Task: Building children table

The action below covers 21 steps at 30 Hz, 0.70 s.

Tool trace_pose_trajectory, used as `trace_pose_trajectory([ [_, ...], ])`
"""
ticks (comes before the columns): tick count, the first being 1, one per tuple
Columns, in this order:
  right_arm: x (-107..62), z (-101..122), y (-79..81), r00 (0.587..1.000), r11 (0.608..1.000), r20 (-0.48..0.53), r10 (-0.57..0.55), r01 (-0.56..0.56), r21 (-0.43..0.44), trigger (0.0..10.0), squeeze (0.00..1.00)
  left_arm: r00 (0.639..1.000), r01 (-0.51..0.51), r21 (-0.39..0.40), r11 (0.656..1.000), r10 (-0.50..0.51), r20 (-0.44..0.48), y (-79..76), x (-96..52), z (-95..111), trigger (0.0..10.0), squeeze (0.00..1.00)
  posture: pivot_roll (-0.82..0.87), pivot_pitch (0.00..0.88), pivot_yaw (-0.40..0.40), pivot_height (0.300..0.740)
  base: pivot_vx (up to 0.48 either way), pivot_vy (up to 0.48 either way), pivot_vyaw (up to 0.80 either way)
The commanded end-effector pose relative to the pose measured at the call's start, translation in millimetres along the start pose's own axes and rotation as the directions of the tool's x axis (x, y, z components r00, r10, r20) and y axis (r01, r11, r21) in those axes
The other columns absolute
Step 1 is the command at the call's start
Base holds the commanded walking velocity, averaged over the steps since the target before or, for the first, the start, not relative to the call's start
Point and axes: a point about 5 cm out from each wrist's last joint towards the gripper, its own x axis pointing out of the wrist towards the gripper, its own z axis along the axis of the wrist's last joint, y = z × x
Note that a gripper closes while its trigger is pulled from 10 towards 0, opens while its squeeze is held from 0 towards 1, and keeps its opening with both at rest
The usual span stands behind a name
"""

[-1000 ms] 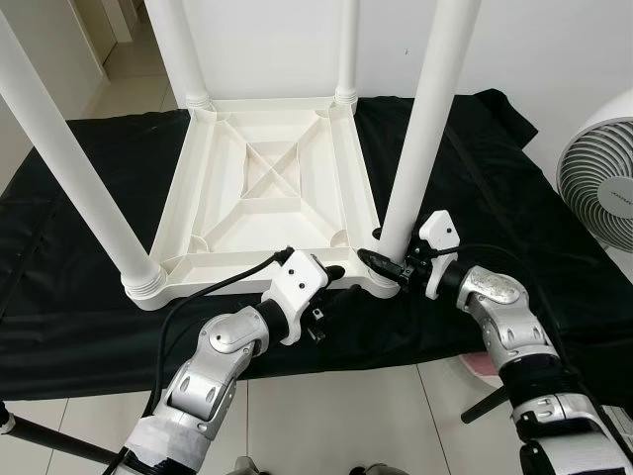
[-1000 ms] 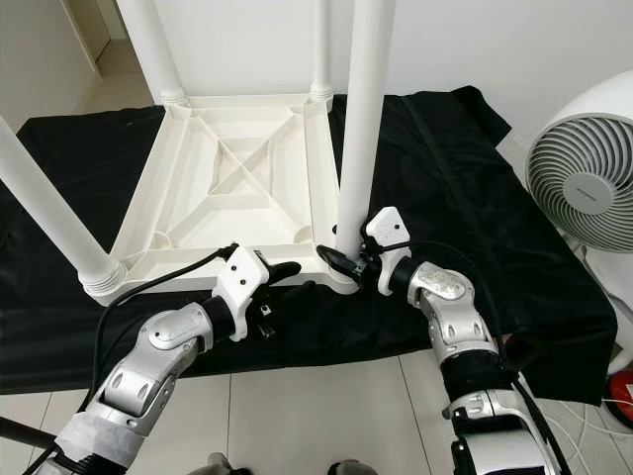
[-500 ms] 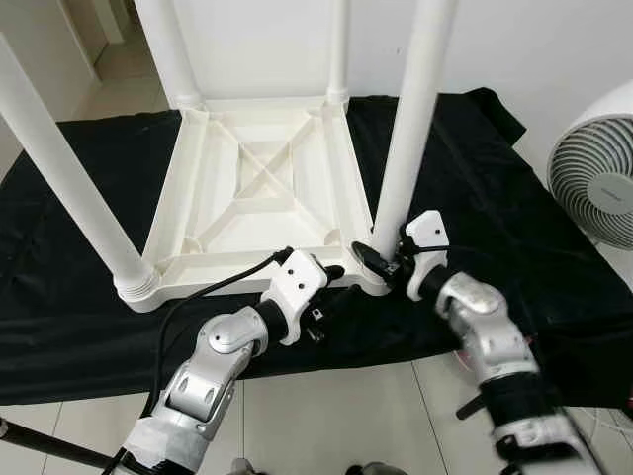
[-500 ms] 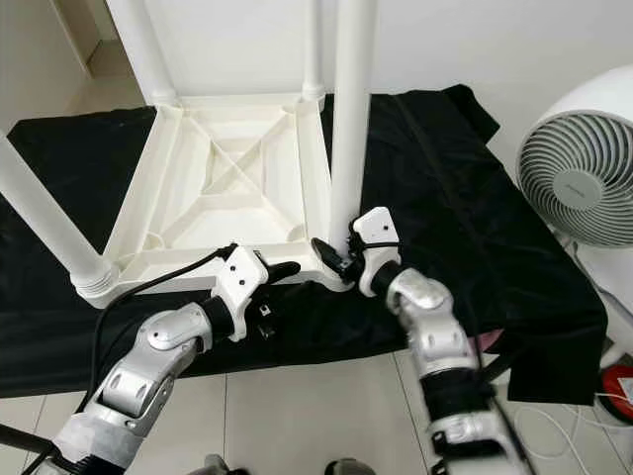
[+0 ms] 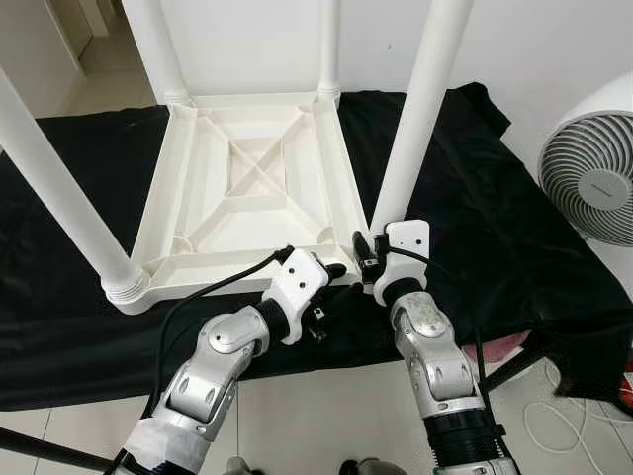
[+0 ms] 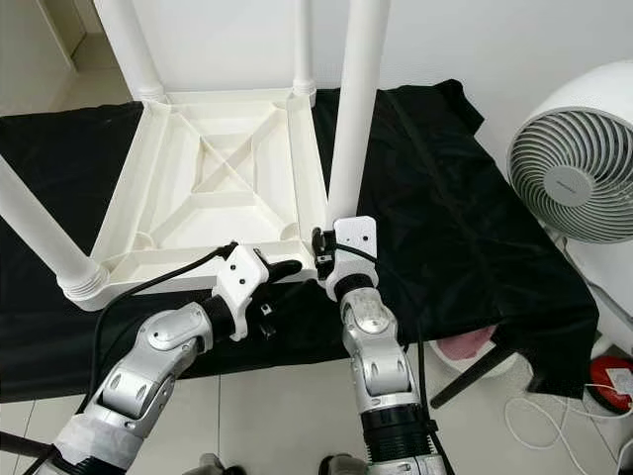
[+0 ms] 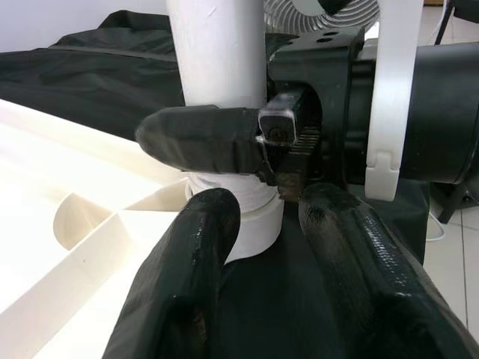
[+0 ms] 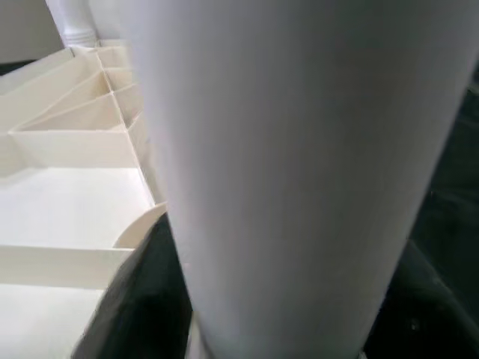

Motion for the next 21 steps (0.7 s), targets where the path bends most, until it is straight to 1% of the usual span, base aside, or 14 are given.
trace_pose_trajectory([
  [1,-1.7,-3,1.8,1.000,0.999,-0.018,0.018,-0.017,0.031,10.0,1.00,1.000,-0.001,-0.006,1.000,0.001,-0.005,0.1,-1.0,-1,10.0,0.00,-0.14,0.093,0.038,0.740,0.000,0.000,0.00],
  [4,-2.4,-1,-0.8,0.999,0.999,-0.016,0.028,-0.027,0.039,10.0,1.00,1.000,-0.004,-0.006,1.000,0.004,-0.005,0.5,-0.9,-1,10.0,0.00,-0.14,0.092,0.036,0.740,0.000,0.000,0.00],
  [7,-5.7,4,-11.2,0.970,0.970,-0.016,0.244,-0.244,-0.010,10.0,1.00,1.000,-0.006,-0.007,1.000,0.006,-0.002,0.3,-0.5,0,10.0,0.00,-0.14,0.092,0.038,0.740,0.000,0.000,0.00],
  [10,-6.8,4,-15.3,0.955,0.954,-0.025,0.297,-0.298,-0.041,10.0,1.00,1.000,-0.006,-0.008,1.000,0.006,-0.002,0.4,-0.4,0,10.0,0.00,-0.14,0.092,0.038,0.740,0.000,0.000,0.00],
  [11,-7.6,2,-22.1,0.937,0.934,-0.047,0.347,-0.349,-0.079,10.0,0.10,1.000,-0.007,-0.007,1.000,0.007,-0.002,1.0,-0.2,0,10.0,0.00,-0.14,0.090,0.040,0.740,0.000,0.000,0.00],
  [12,-7.6,2,-22.1,0.937,0.934,-0.047,0.347,-0.349,-0.079,10.0,0.10,1.000,-0.007,-0.007,1.000,0.007,-0.002,1.0,-0.2,0,10.0,0.00,-0.14,0.090,0.040,0.740,0.000,0.000,0.00],
  [13,-8.0,1,-29.4,0.919,0.914,-0.061,0.389,-0.393,-0.097,10.0,0.00,1.000,-0.007,-0.006,1.000,0.007,-0.002,1.7,0.1,0,10.0,0.00,-0.14,0.089,0.042,0.740,0.000,0.000,0.00],
  [14,-7.9,0,-35.3,0.903,0.897,-0.074,0.423,-0.429,-0.106,10.0,0.00,1.000,-0.007,-0.005,1.000,0.007,-0.001,2.3,0.2,1,10.0,0.00,-0.15,0.087,0.045,0.740,0.000,0.000,0.00],
  [15,-7.9,0,-35.3,0.903,0.897,-0.074,0.423,-0.429,-0.106,10.0,0.00,1.000,-0.007,-0.005,1.000,0.007,-0.001,2.3,0.2,1,10.0,0.00,-0.15,0.087,0.045,0.740,0.000,0.000,0.00],
  [16,-8.1,1,-39.3,0.881,0.874,-0.085,0.465,-0.472,-0.113,10.0,0.00,1.000,-0.007,-0.003,1.000,0.007,-0.002,3.0,0.5,1,10.0,0.00,-0.14,0.084,0.046,0.740,0.000,0.000,0.00],
  [17,-8.1,1,-39.3,0.881,0.874,-0.085,0.465,-0.472,-0.113,10.0,0.00,1.000,-0.007,-0.003,1.000,0.007,-0.002,3.0,0.5,1,10.0,0.00,-0.14,0.084,0.046,0.740,0.000,0.000,0.00],
  [18,-7.7,2,-42.3,0.857,0.848,-0.094,0.506,-0.514,-0.127,10.0,0.00,1.000,-0.006,-0.001,1.000,0.006,-0.001,3.4,0.7,1,10.0,0.00,-0.14,0.084,0.046,0.740,0.000,0.000,0.00],
  [19,-7.7,2,-42.3,0.857,0.848,-0.094,0.506,-0.514,-0.127,10.0,0.00,1.000,-0.006,-0.001,1.000,0.006,-0.001,3.4,0.7,1,10.0,0.00,-0.14,0.084,0.046,0.740,0.000,0.000,0.00],
  [21,-4.1,7,-48.2,0.804,0.786,-0.113,0.584,-0.595,-0.168,10.0,0.00,1.000,-0.008,0.004,1.000,0.008,0.001,4.9,1.2,2,10.0,0.00,-0.14,0.075,0.045,0.740,0.000,0.000,0.00],
])
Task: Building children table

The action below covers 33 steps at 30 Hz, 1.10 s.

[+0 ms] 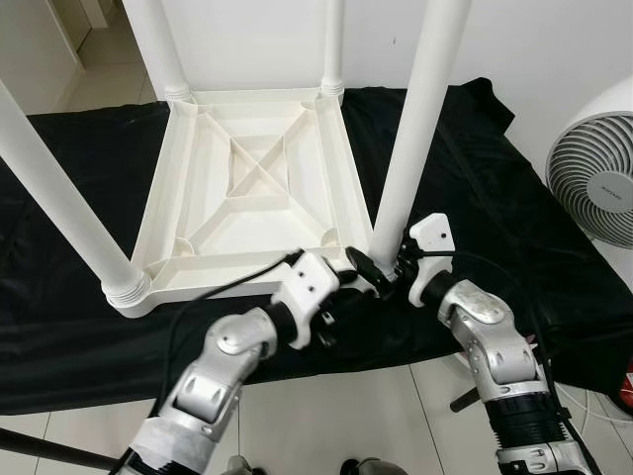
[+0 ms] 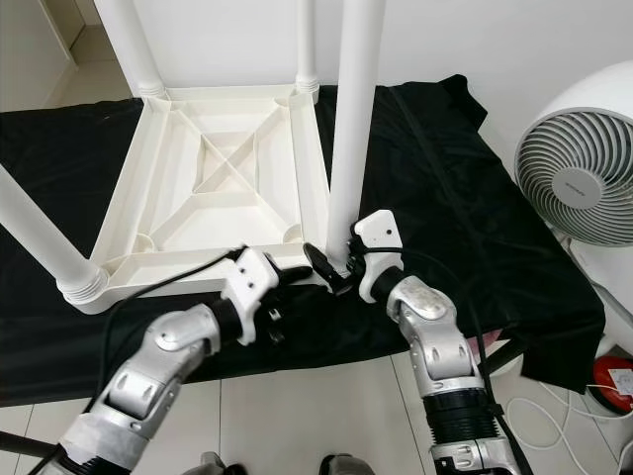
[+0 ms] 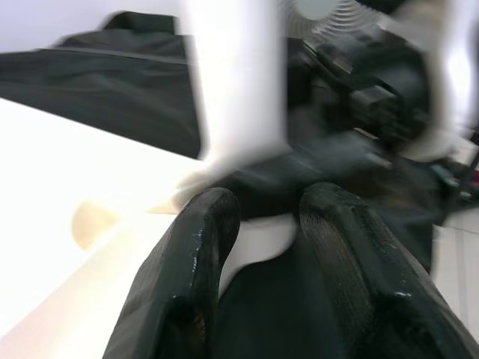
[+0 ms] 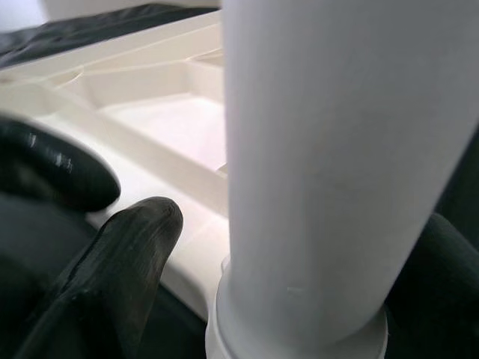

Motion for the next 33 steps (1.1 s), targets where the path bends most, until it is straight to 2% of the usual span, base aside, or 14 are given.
trace_pose_trajectory([
  [1,2.1,7,-3.4,0.997,0.996,0.021,0.081,-0.080,-0.037,10.0,0.00,0.999,-0.029,0.003,1.000,0.029,-0.014,2.5,0.0,-2,10.0,0.00,-0.14,0.075,0.045,0.740,0.000,0.000,0.00],
  [5,5.4,9,-10.2,0.988,0.986,0.007,0.155,-0.154,-0.063,10.0,0.00,1.000,-0.023,-0.003,1.000,0.023,-0.019,1.0,-0.7,-3,10.0,0.00,-0.13,0.068,0.042,0.740,0.000,0.000,0.00],
  [7,6.6,9,-11.6,0.987,0.985,0.002,0.160,-0.160,-0.070,9.5,0.00,1.000,-0.019,-0.004,1.000,0.019,-0.020,0.1,-0.7,-3,10.0,0.00,-0.13,0.068,0.042,0.740,0.000,0.000,0.00],
  [8,7.9,8,-13.0,0.987,0.984,-0.003,0.163,-0.163,-0.079,8.7,0.00,1.000,-0.015,-0.006,1.000,0.015,-0.021,-0.9,-0.9,-3,10.0,0.00,-0.13,0.068,0.042,0.740,0.000,0.000,0.00],
  [9,7.9,8,-13.0,0.987,0.984,-0.003,0.163,-0.163,-0.079,8.7,0.00,1.000,-0.015,-0.006,1.000,0.015,-0.021,-0.9,-0.9,-3,10.0,0.00,-0.13,0.068,0.042,0.740,0.000,0.000,0.00],
  [11,10.2,6,-16.6,0.985,0.981,-0.016,0.171,-0.172,-0.086,1.1,0.00,1.000,-0.004,-0.007,1.000,0.004,-0.027,-2.6,-1.6,-4,10.0,0.00,-0.13,0.062,0.041,0.740,0.000,0.000,0.00],
  [13,10.2,6,-16.6,0.985,0.981,-0.016,0.171,-0.172,-0.086,1.1,0.00,1.000,-0.004,-0.007,1.000,0.004,-0.027,-2.6,-1.6,-4,10.0,0.00,-0.13,0.062,0.041,0.740,0.000,0.000,0.00],
  [14,10.3,5,-18.6,0.984,0.980,-0.025,0.175,-0.177,-0.090,0.0,0.00,1.000,0.000,-0.008,1.000,0.000,-0.031,-3.2,-2.7,-5,10.0,0.00,-0.13,0.062,0.041,0.740,0.000,0.000,0.00],
  [16,9.2,2,-20.8,0.982,0.979,-0.037,0.183,-0.185,-0.087,0.0,0.00,0.999,0.004,-0.007,1.000,-0.004,-0.039,-3.5,-4.7,-7,10.0,0.00,-0.12,0.059,0.040,0.740,0.000,0.000,0.00],
  [24,2.5,-7,-24.6,0.984,0.983,-0.049,0.173,-0.176,-0.059,0.0,0.00,0.998,0.010,-0.009,1.000,-0.010,-0.060,-4.4,-9.7,-10,10.0,0.00,-0.12,0.061,0.039,0.740,0.000,0.000,0.00],
  [25,2.3,-8,-24.4,0.987,0.986,-0.040,0.157,-0.159,-0.052,10.0,0.00,0.998,0.012,-0.010,1.000,-0.012,-0.060,-4.9,-9.3,-10,10.0,0.00,-0.12,0.061,0.039,0.740,0.000,0.000,0.00],
  [29,3.0,-9,-24.0,0.990,0.990,-0.025,0.135,-0.136,-0.032,10.0,0.00,0.998,0.014,-0.011,1.000,-0.015,-0.059,-5.7,-8.6,-10,10.0,0.00,-0.12,0.061,0.039,0.740,0.000,0.000,0.00],
  [30,6.9,-16,-25.7,0.996,0.999,-0.078,0.042,-0.044,-0.027,10.0,0.00,0.999,0.011,-0.004,1.000,-0.012,-0.051,-6.0,-8.2,-10,10.0,0.00,-0.13,0.063,0.040,0.740,0.000,0.000,0.00],
  [33,10.0,-20,-25.0,0.995,0.999,-0.091,-0.029,0.027,-0.018,10.0,0.00,0.999,0.009,-0.006,1.000,-0.009,-0.049,-5.8,-8.4,-10,10.0,0.00,-0.13,0.064,0.040,0.740,0.000,0.000,0.00],
])
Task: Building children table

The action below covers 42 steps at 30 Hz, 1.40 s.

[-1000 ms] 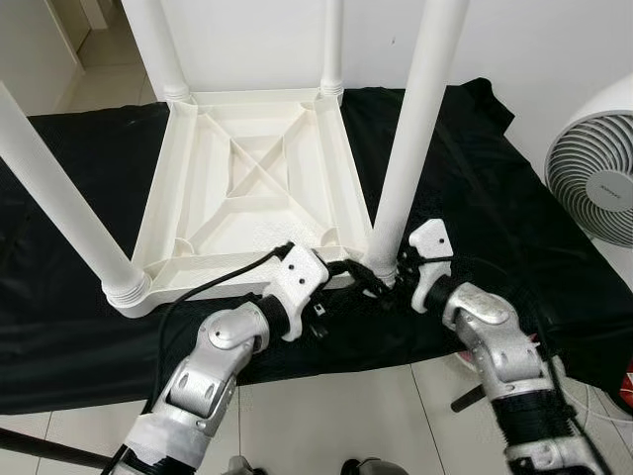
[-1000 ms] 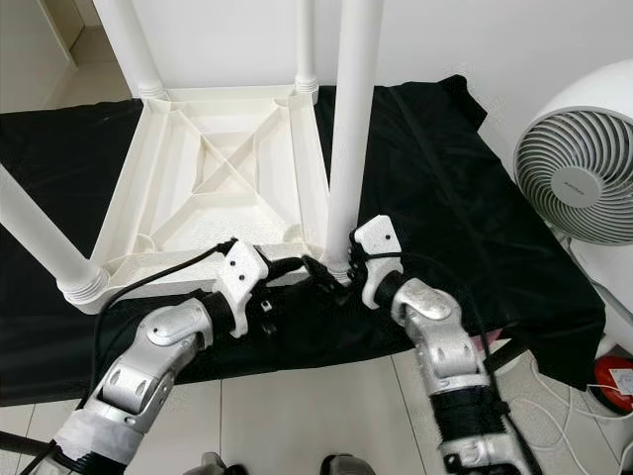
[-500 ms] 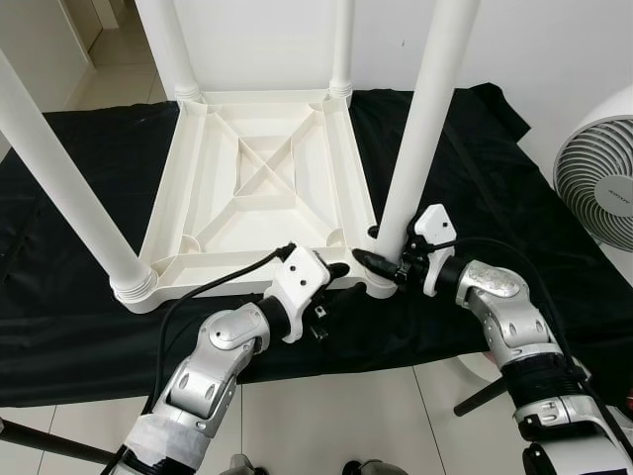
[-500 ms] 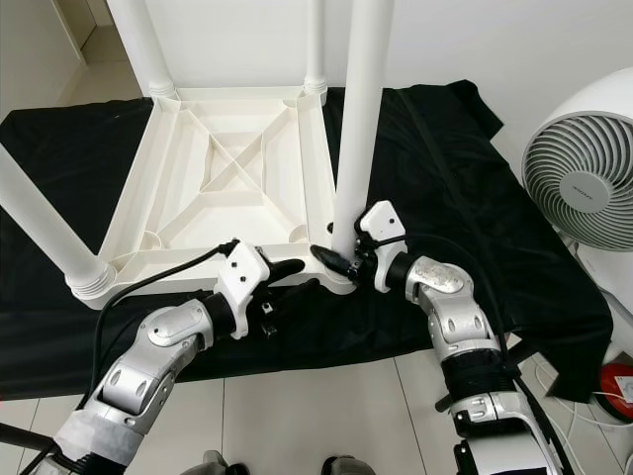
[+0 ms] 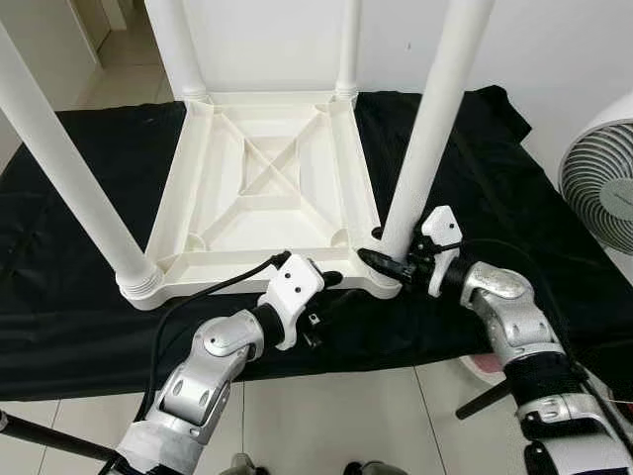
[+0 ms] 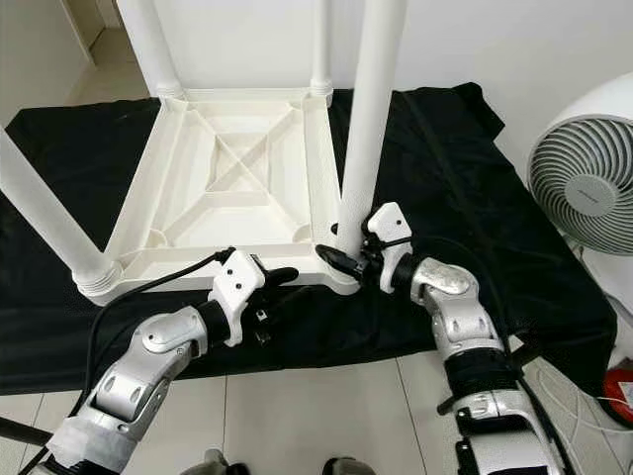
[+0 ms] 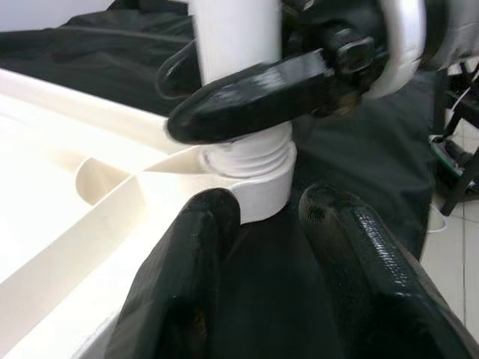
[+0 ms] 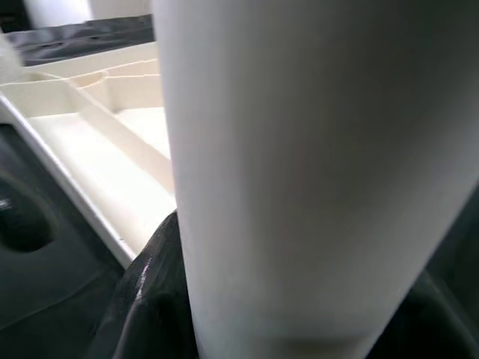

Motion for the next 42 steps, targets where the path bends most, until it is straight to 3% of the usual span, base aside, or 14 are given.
trace_pose_trajectory([
  [1,2.5,-17,7.3,0.988,0.989,-0.072,-0.136,0.140,0.048,10.0,0.00,1.000,-0.001,0.002,1.000,0.001,-0.001,-1.7,-2.1,-1,10.0,0.00,-0.14,0.067,0.044,0.740,0.000,0.000,0.00],
  [10,14.3,-15,31.5,0.930,0.915,-0.058,-0.363,0.367,0.169,10.0,0.00,1.000,0.005,0.000,1.000,-0.005,0.004,-0.4,0.5,1,10.0,0.00,-0.15,0.070,0.049,0.740,0.000,0.000,0.00],
  [11,16.0,-17,36.7,0.873,0.851,-0.083,-0.481,0.488,0.193,10.0,0.00,1.000,0.012,0.002,1.000,-0.012,0.009,-0.9,1.8,2,10.0,0.00,-0.15,0.069,0.049,0.740,0.000,0.000,0.00],
  [13,16.2,-17,37.8,0.855,0.832,-0.091,-0.511,0.518,0.198,10.0,0.00,1.000,0.013,0.002,1.000,-0.013,0.010,-1.1,2.1,2,10.0,0.00,-0.15,0.069,0.049,0.740,0.000,0.000,0.00],
  [15,17.1,-14,43.2,0.797,0.773,-0.097,-0.596,0.602,0.197,10.0,0.00,1.000,0.012,0.003,1.000,-0.012,0.011,-1.1,2.6,2,10.0,0.00,-0.15,0.055,0.043,0.740,0.000,0.000,0.00],
  [16,17.1,-14,43.2,0.797,0.773,-0.097,-0.596,0.602,0.197,10.0,0.00,1.000,0.012,0.003,1.000,-0.012,0.011,-1.1,2.6,2,10.0,0.00,-0.15,0.055,0.043,0.740,0.000,0.000,0.00],
  [19,20.3,-8,53.3,0.738,0.704,-0.120,-0.664,0.671,0.233,10.0,0.00,1.000,0.009,0.000,1.000,-0.009,0.014,-2.1,2.9,2,10.0,0.00,-0.15,0.057,0.041,0.740,0.000,0.000,0.00],
  [27,17.2,-7,53.1,0.730,0.686,-0.130,-0.671,0.677,0.267,10.0,0.00,1.000,0.008,-0.010,1.000,-0.008,0.016,-4.3,3.2,2,10.0,0.00,-0.15,0.065,0.037,0.740,0.000,0.000,0.00],
  [28,15.9,-8,51.3,0.730,0.682,-0.132,-0.671,0.677,0.275,10.0,1.00,1.000,0.005,-0.010,1.000,-0.005,0.016,-3.7,3.2,2,10.0,0.00,-0.15,0.066,0.035,0.740,0.000,0.000,0.00],
  [36,8.1,-4,38.6,0.727,0.684,-0.087,-0.682,0.675,0.276,10.0,1.00,1.000,-0.002,-0.012,1.000,0.002,0.018,-3.2,3.4,2,10.0,0.00,-0.15,0.069,0.031,0.740,0.000,0.000,0.00],
  [39,3.1,-1,30.1,0.758,0.723,-0.055,-0.650,0.639,0.263,10.0,1.00,1.000,-0.002,-0.014,1.000,0.003,0.019,-3.7,3.5,2,10.0,0.00,-0.15,0.071,0.029,0.740,0.000,0.000,0.00],
  [40,1.7,0,27.1,0.789,0.760,-0.037,-0.613,0.601,0.247,10.0,0.64,1.000,-0.002,-0.015,1.000,0.003,0.019,-3.6,3.7,2,10.0,0.00,-0.15,0.072,0.031,0.740,0.000,0.000,0.00],
  [41,1.1,0,25.4,0.833,0.808,-0.020,-0.553,0.542,0.230,10.0,0.00,1.000,-0.001,-0.015,1.000,0.001,0.017,-3.8,3.7,2,10.0,0.00,-0.15,0.072,0.034,0.740,0.000,0.000,0.00],
  [42,1.1,0,25.4,0.833,0.808,-0.020,-0.553,0.542,0.230,10.0,0.00,1.000,-0.001,-0.015,1.000,0.001,0.017,-3.8,3.7,2,10.0,0.00,-0.15,0.072,0.034,0.740,0.000,0.000,0.00],
])
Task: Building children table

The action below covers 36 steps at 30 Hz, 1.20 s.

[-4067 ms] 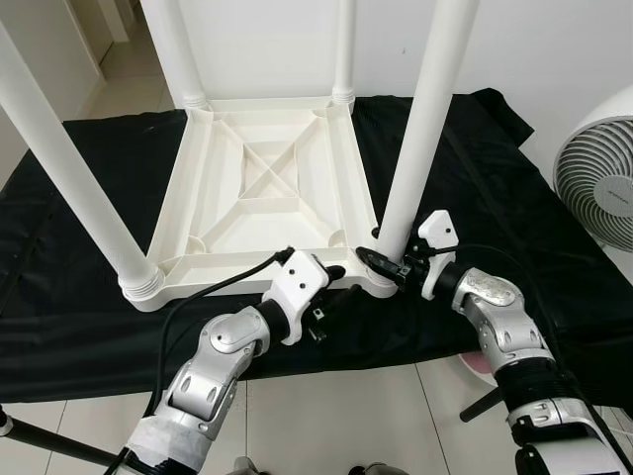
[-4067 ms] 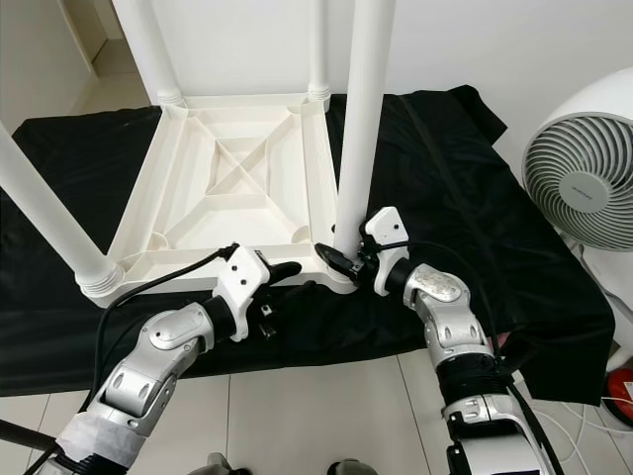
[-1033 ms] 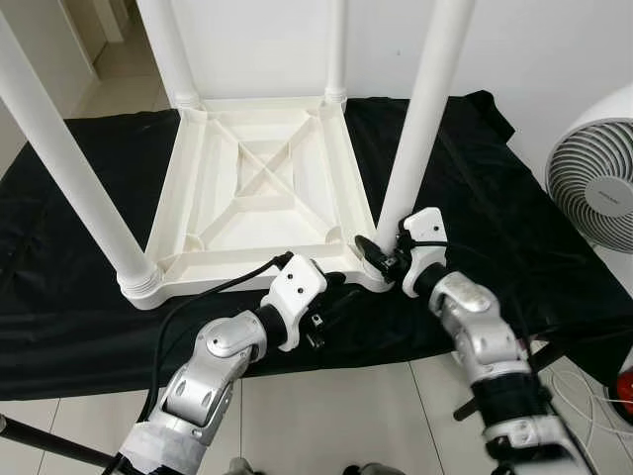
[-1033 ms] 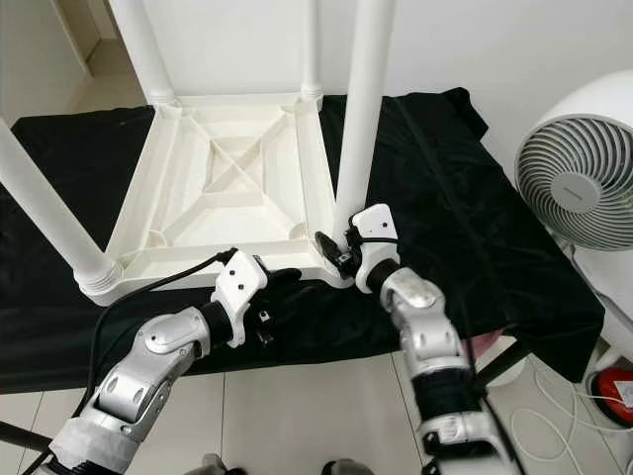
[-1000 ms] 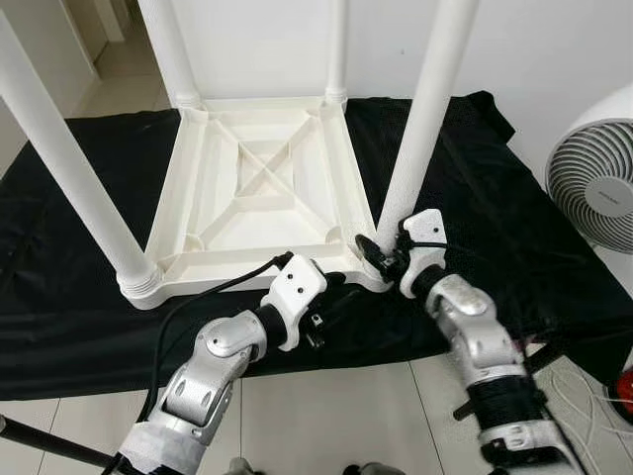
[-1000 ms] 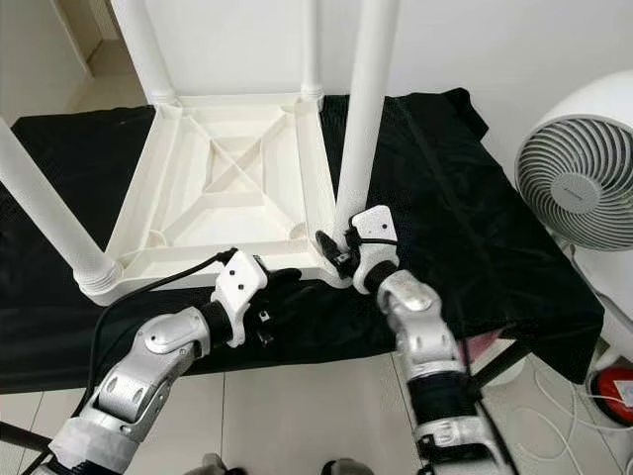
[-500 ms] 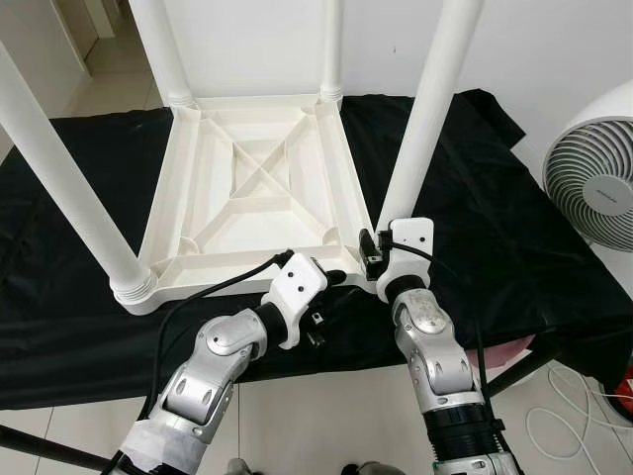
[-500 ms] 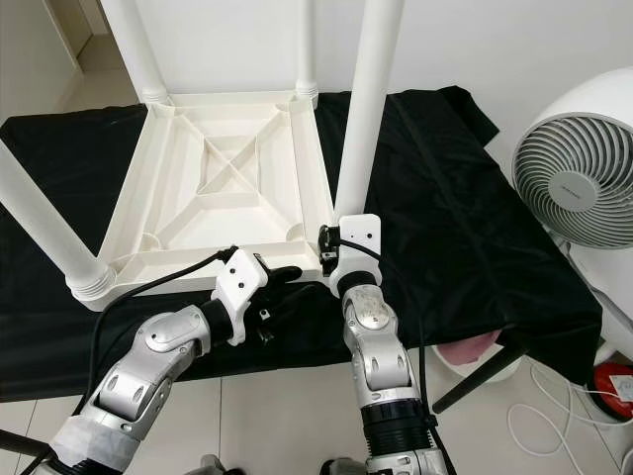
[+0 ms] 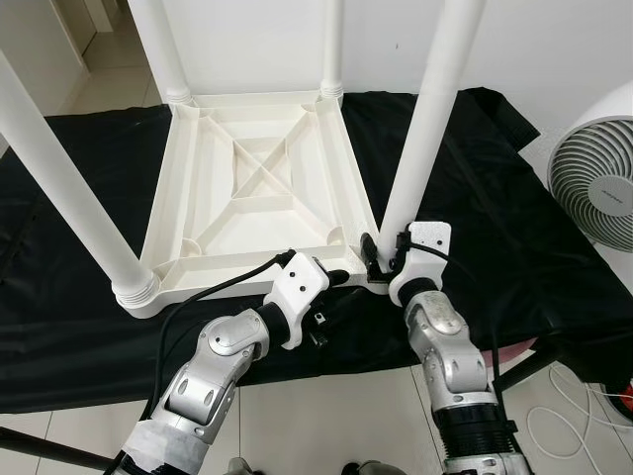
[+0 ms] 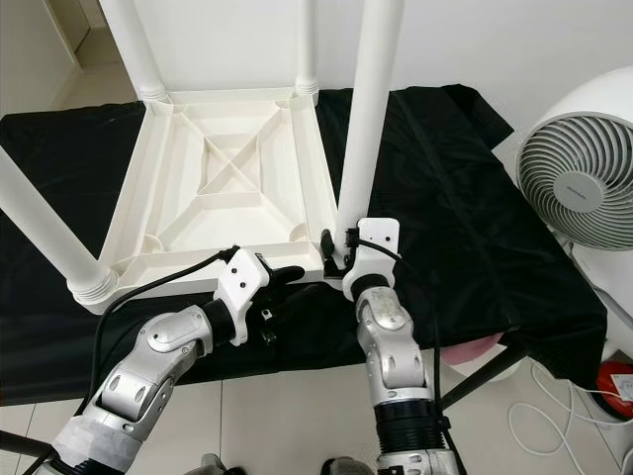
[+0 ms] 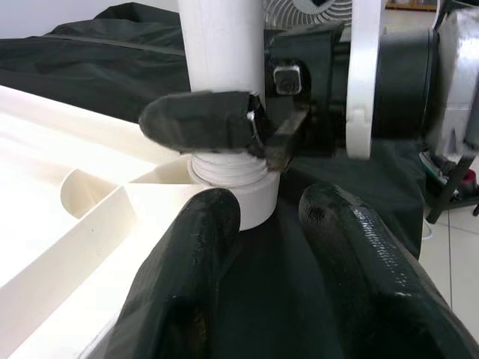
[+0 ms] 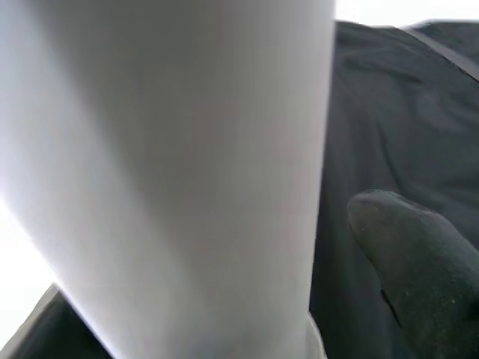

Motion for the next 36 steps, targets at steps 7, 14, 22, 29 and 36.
trace_pose_trajectory([
  [7,1.1,6,-8.1,0.925,0.912,-0.028,0.379,-0.379,-0.160,10.0,0.00,1.000,-0.001,0.016,1.000,0.002,-0.027,-0.1,-2.4,-4,10.0,0.00,-0.16,0.077,0.042,0.740,0.000,0.000,0.00],
  [14,7.0,8,-14.2,0.865,0.838,-0.071,0.497,-0.499,-0.221,10.0,0.00,1.000,-0.001,0.016,1.000,0.001,-0.024,1.1,-1.2,-3,10.0,0.00,-0.16,0.082,0.052,0.740,0.000,0.000,0.00],
  [22,18.1,5,-23.3,0.791,0.751,-0.129,0.598,-0.609,-0.256,0.0,0.00,1.000,-0.007,0.018,1.000,0.008,-0.016,2.4,0.1,-1,10.0,0.00,-0.15,0.079,0.053,0.740,0.000,0.000,0.00],
  [29,18.9,-4,-30.1,0.765,0.729,-0.154,0.625,-0.643,-0.235,0.0,0.00,1.000,-0.013,0.024,1.000,0.013,-0.014,4.5,-0.5,1,10.0,0.00,-0.14,0.069,0.059,0.740,0.000,0.000,0.00],
  [36,18.8,-5,-35.7,0.794,0.765,-0.123,0.595,-0.607,-0.216,10.0,0.00,1.000,0.000,0.025,1.000,0.000,-0.017,2.8,-0.3,0,10.0,0.00,-0.15,0.068,0.064,0.740,0.000,0.000,0.00],
])
